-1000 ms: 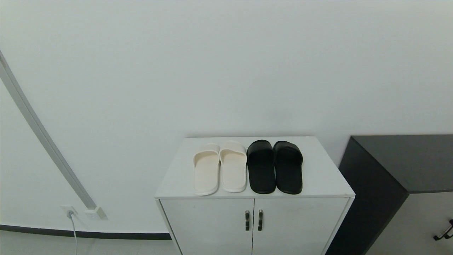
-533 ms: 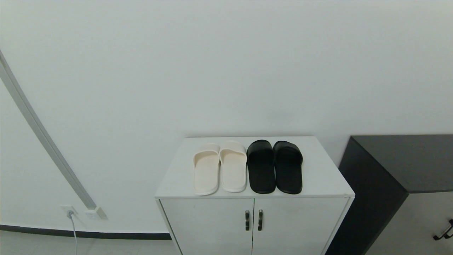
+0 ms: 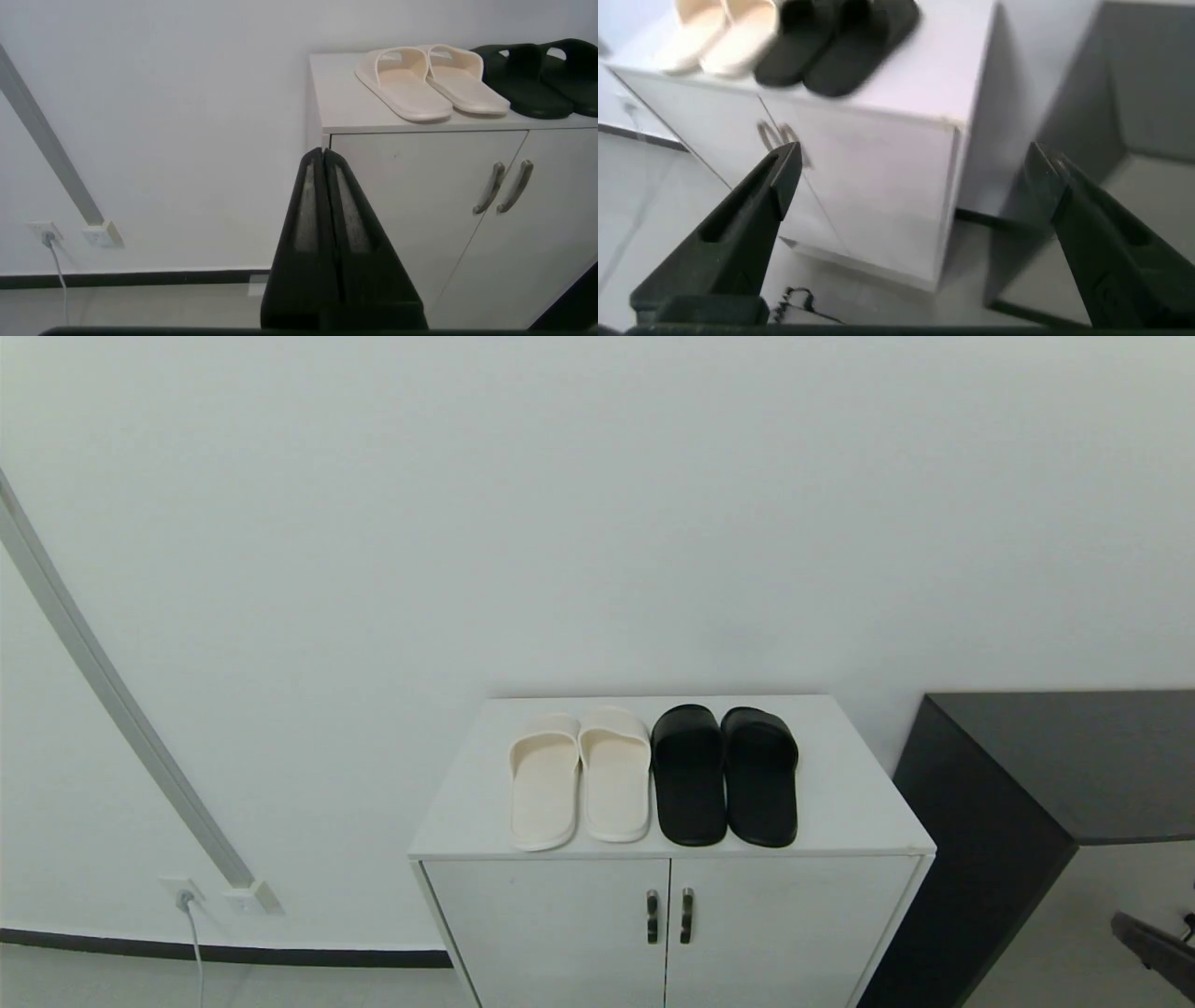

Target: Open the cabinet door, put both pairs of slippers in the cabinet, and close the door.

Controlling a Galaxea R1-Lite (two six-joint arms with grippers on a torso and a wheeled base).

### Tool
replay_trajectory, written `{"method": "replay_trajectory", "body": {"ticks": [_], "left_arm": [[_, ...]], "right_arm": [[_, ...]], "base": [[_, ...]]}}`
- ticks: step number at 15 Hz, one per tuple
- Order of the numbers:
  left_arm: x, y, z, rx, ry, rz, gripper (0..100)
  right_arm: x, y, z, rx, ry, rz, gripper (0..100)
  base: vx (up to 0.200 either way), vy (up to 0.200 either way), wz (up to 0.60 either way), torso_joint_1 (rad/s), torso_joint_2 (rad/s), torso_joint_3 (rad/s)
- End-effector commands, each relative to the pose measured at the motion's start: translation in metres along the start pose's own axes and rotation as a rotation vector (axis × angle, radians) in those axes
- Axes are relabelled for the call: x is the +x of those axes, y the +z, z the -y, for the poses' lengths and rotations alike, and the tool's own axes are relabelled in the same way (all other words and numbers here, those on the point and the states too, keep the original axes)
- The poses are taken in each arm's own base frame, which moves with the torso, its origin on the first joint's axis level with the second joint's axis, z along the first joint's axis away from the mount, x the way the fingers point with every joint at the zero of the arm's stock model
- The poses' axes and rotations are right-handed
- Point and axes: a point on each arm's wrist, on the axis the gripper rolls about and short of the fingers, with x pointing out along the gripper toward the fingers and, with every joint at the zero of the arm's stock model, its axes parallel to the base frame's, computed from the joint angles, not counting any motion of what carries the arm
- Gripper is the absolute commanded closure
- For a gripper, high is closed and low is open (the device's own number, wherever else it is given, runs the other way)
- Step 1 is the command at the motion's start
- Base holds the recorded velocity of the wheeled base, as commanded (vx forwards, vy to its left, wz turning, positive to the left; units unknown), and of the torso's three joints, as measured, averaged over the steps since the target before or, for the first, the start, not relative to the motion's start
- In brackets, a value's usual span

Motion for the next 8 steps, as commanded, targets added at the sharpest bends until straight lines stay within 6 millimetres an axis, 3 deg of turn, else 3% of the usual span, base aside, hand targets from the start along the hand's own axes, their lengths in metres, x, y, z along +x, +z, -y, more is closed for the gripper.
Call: {"method": "replay_trajectory", "body": {"ticks": [1,8], "left_arm": [[0.000,0.000,0.000,0.000,0.001,-0.001,100],[0.000,0.000,0.000,0.000,0.001,-0.001,100]], "right_arm": [[0.068,0.018,-0.011,0.004,0.086,-0.102,0],[0.148,0.039,-0.078,0.046,0.110,-0.142,0]], "base": [[0.000,0.000,0.00,0.000,0.00,0.000],[0.000,0.000,0.00,0.000,0.00,0.000]]}}
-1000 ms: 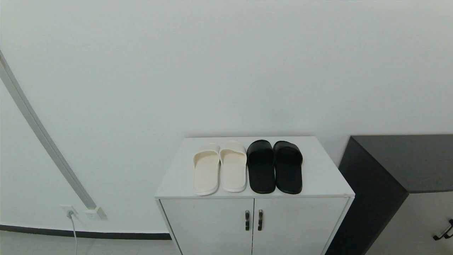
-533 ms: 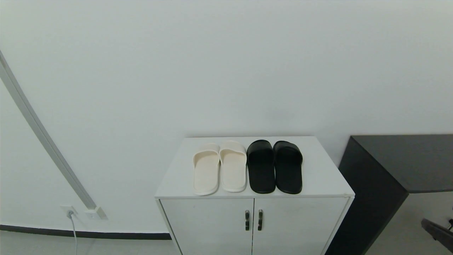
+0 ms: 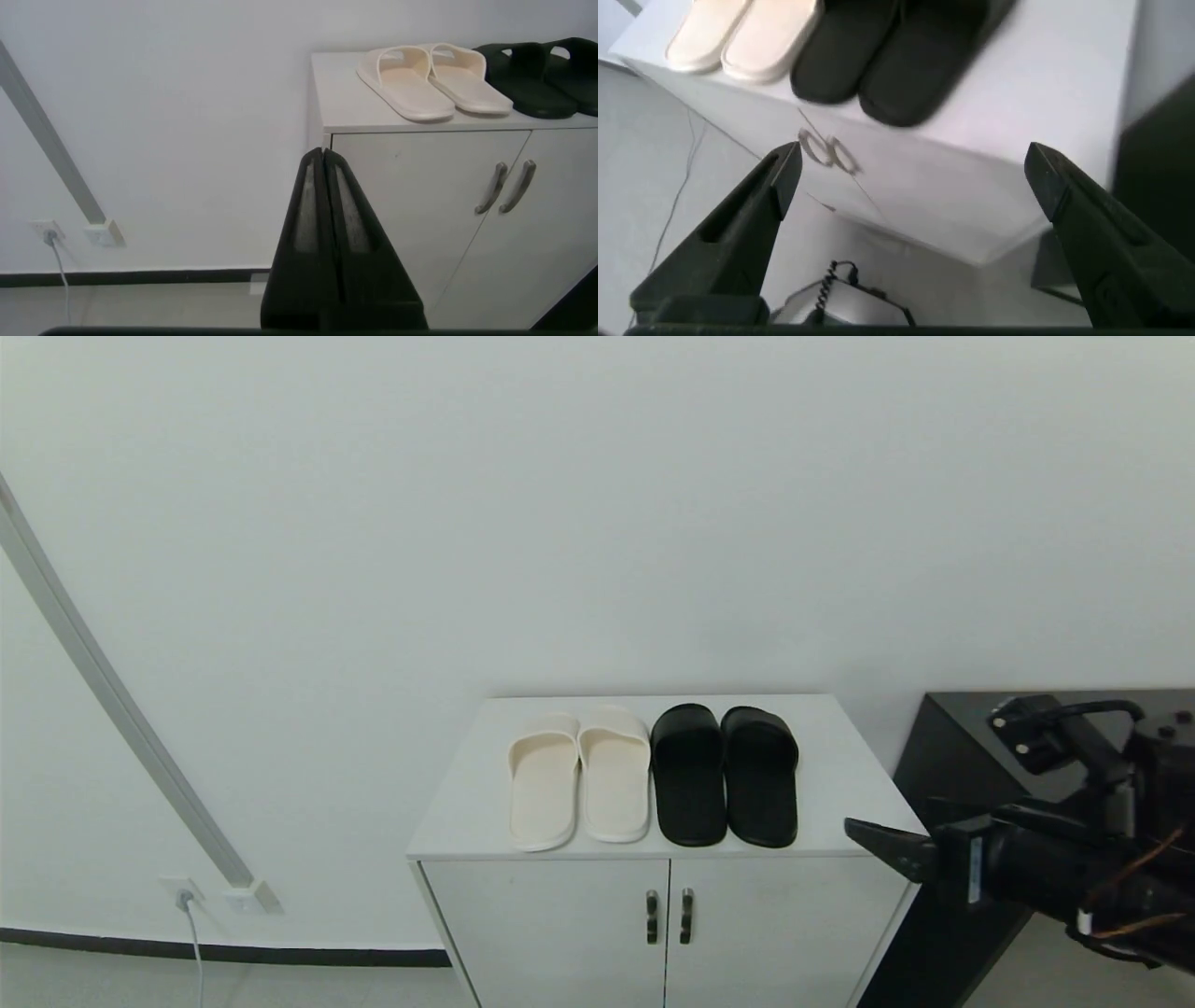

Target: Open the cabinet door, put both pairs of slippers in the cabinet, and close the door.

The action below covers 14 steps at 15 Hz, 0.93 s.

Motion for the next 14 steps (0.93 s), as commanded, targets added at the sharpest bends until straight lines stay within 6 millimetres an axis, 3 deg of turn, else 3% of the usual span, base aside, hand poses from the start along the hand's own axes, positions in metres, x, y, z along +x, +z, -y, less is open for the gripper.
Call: {"method": "replay_trajectory", "body": {"ticks": [1,3,7,9,11,14], "left_arm": [[0.000,0.000,0.000,0.001,-0.002,-0.002,100],[0.000,0.000,0.000,0.001,-0.002,-0.001,100],[0.000,0.000,0.000,0.001,-0.002,-0.001,100],[0.000,0.000,0.000,0.001,-0.002,-0.002,100],[0.000,0.000,0.000,0.001,-0.002,-0.002,100],[0.000,0.000,0.000,0.001,-0.002,-0.002,100]], "right_arm": [[0.041,-0.004,-0.024,-0.013,-0.006,-0.053,0],[0.057,-0.003,-0.039,0.002,-0.024,-0.049,0],[0.113,-0.006,-0.066,0.000,-0.122,-0.019,0],[0.132,-0.010,-0.068,0.005,-0.158,0.012,0],[0.164,-0.020,-0.071,0.019,-0.239,0.084,0],[0.189,-0.022,-0.068,0.023,-0.323,0.120,0]], "base": [[0.000,0.000,0.00,0.000,0.00,0.000],[0.000,0.000,0.00,0.000,0.00,0.000],[0.000,0.000,0.00,0.000,0.00,0.000],[0.000,0.000,0.00,0.000,0.00,0.000],[0.000,0.000,0.00,0.000,0.00,0.000],[0.000,0.000,0.00,0.000,0.00,0.000]]}}
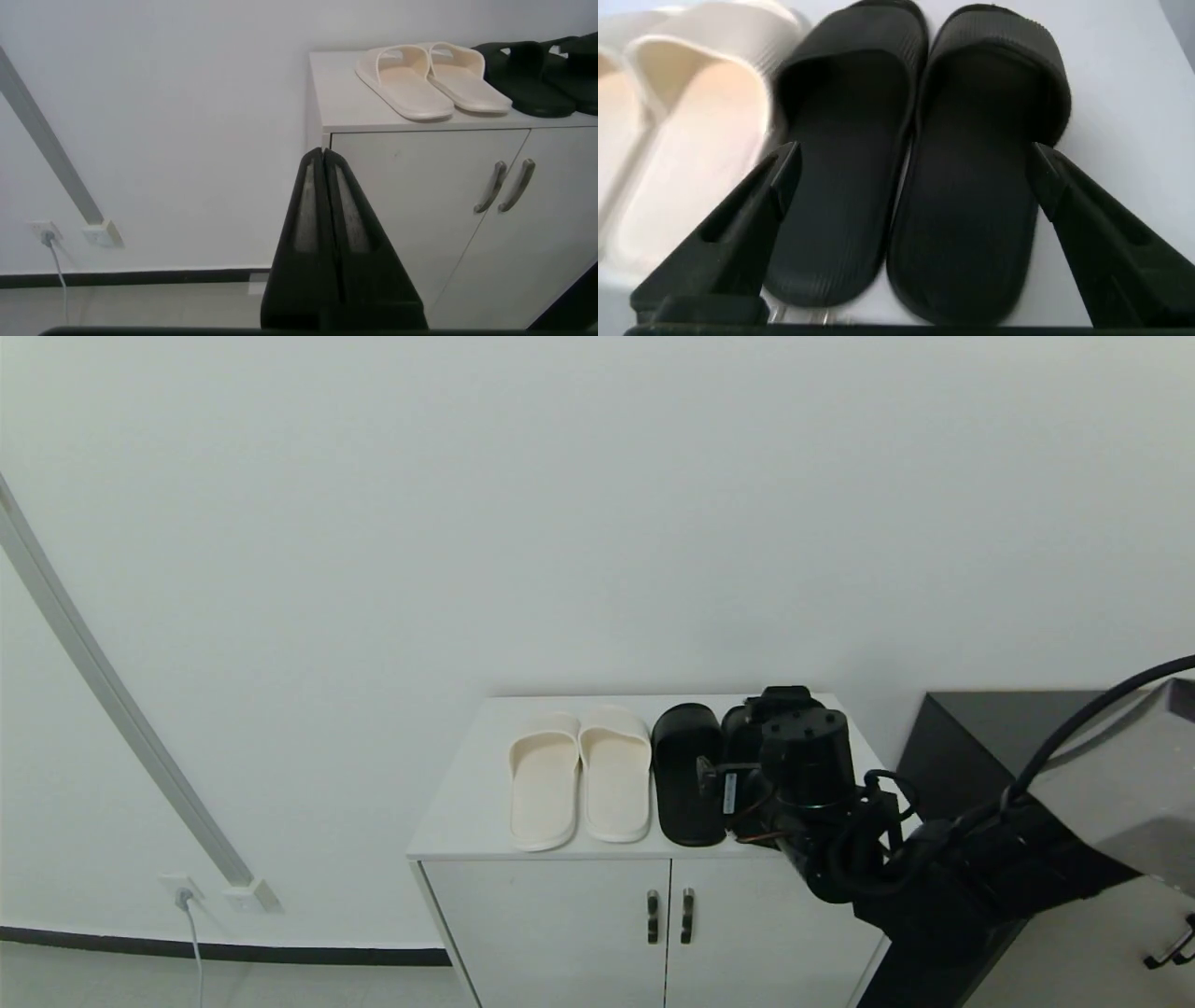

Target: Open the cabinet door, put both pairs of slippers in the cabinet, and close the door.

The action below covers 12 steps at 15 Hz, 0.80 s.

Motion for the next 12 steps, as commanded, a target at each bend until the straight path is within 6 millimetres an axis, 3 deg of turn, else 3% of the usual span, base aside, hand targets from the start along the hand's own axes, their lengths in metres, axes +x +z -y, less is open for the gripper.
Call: {"method": "replay_trajectory", "body": {"ticks": [1,8,12], "left_arm": [[0.000,0.000,0.000,0.000,0.001,0.000,100],[0.000,0.000,0.000,-0.002,0.001,-0.002,100],[0.000,0.000,0.000,-0.002,0.001,-0.002,100]], "right_arm": [[0.026,-0.018,-0.002,-0.029,-0.054,-0.016,0],[0.083,-0.022,-0.003,-0.027,-0.107,0.031,0],[0.096,-0.022,-0.004,-0.043,-0.117,0.050,0]], "base": [[0.000,0.000,0.00,0.000,0.00,0.000],[0.000,0.000,0.00,0.000,0.00,0.000],[0.000,0.000,0.00,0.000,0.00,0.000]]}}
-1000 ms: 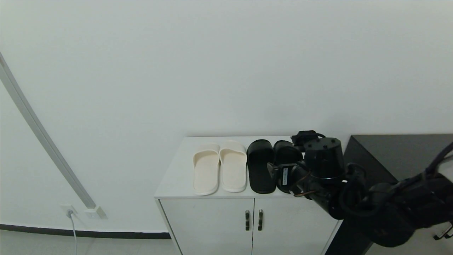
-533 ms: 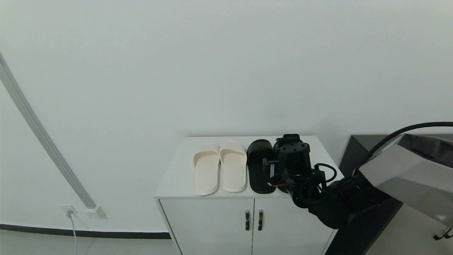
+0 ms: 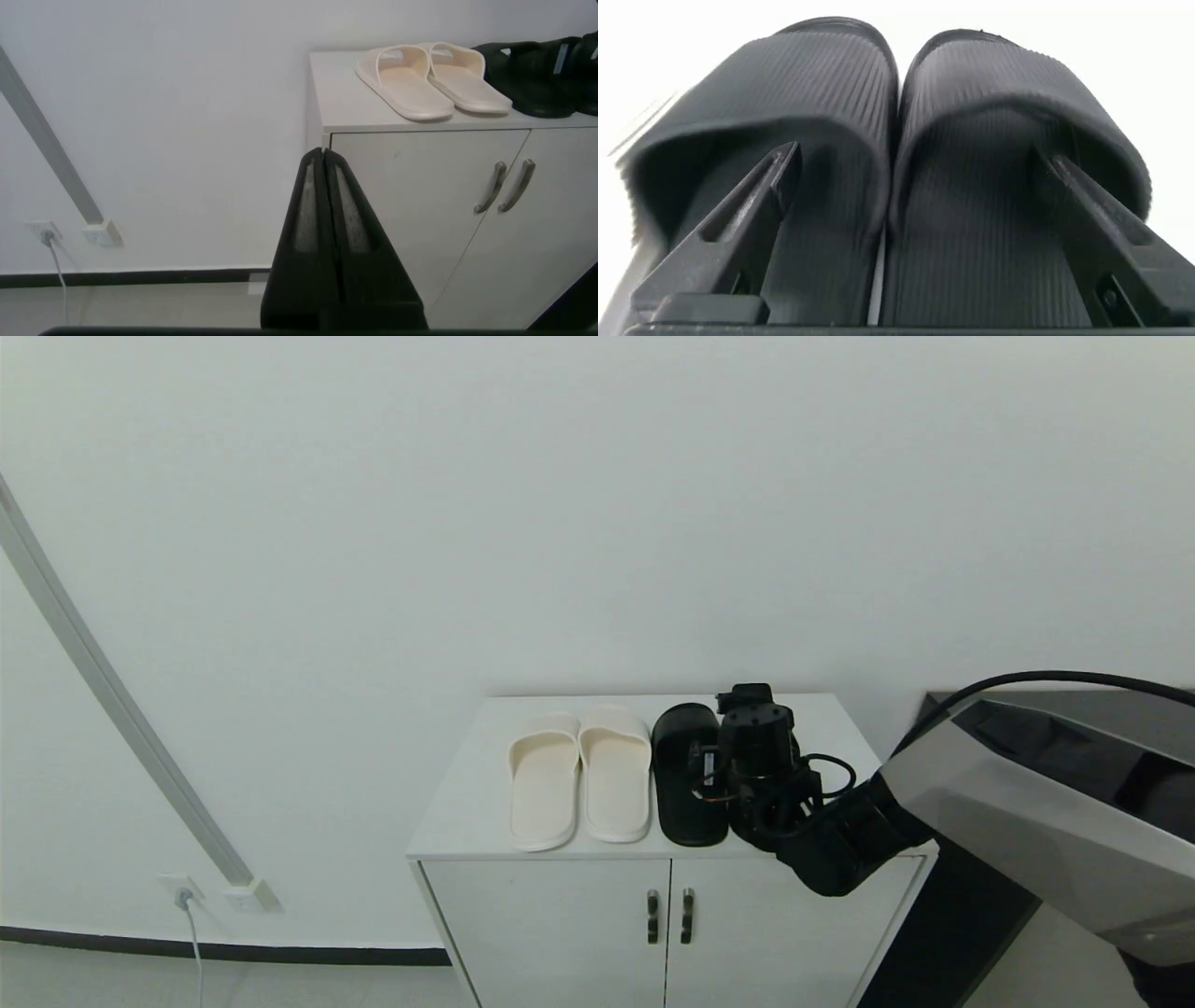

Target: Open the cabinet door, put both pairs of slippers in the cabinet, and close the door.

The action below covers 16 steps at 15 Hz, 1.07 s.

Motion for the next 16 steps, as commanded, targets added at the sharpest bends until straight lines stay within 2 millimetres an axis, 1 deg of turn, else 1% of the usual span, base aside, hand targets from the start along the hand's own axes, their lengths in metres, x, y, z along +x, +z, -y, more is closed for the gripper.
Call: {"method": "replay_trajectory", "body": {"ticks": [1,4,5,11,12,14,16], "left_arm": [[0.000,-0.001,0.000,0.000,-0.001,-0.004,100],[0.000,0.000,0.000,-0.002,0.000,-0.001,100],[0.000,0.000,0.000,-0.002,0.000,-0.002,100],[0.000,0.000,0.000,-0.002,0.000,-0.002,100],[0.000,0.000,0.000,-0.002,0.000,-0.002,100],[0.000,-0.001,0.000,-0.002,0.000,-0.004,100],[0.000,0.000,0.000,-0.002,0.000,-0.002,100]], "right_arm": [[0.006,-0.006,-0.003,-0.010,-0.002,-0.003,0],[0.012,-0.008,-0.006,-0.015,-0.003,0.005,0],[0.013,-0.008,-0.006,-0.015,-0.003,0.005,100],[0.013,-0.006,-0.004,-0.013,-0.007,0.007,100],[0.010,-0.001,-0.003,-0.007,-0.004,0.016,100],[-0.003,0.015,0.000,-0.008,0.003,0.034,100],[-0.026,0.033,0.007,-0.023,0.018,0.046,100]], "base": [[0.000,0.000,0.00,0.000,0.00,0.000],[0.000,0.000,0.00,0.000,0.00,0.000],[0.000,0.000,0.00,0.000,0.00,0.000],[0.000,0.000,0.00,0.000,0.00,0.000],[0.000,0.000,0.00,0.000,0.00,0.000],[0.000,0.000,0.00,0.000,0.00,0.000],[0.000,0.000,0.00,0.000,0.00,0.000]]}}
